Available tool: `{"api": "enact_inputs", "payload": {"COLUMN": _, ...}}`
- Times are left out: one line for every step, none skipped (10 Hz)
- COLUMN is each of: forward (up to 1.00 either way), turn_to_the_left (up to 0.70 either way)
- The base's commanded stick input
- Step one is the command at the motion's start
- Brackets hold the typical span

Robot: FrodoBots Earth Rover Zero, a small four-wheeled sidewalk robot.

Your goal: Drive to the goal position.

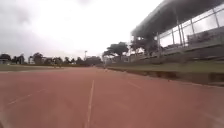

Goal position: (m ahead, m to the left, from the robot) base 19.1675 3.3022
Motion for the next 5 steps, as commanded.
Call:
{"api": "enact_inputs", "payload": {"forward": 0.7, "turn_to_the_left": 0.0}}
{"api": "enact_inputs", "payload": {"forward": 0.7, "turn_to_the_left": 0.0}}
{"api": "enact_inputs", "payload": {"forward": 0.7, "turn_to_the_left": 0.0}}
{"api": "enact_inputs", "payload": {"forward": 0.7, "turn_to_the_left": 0.0}}
{"api": "enact_inputs", "payload": {"forward": 0.7, "turn_to_the_left": 0.0}}
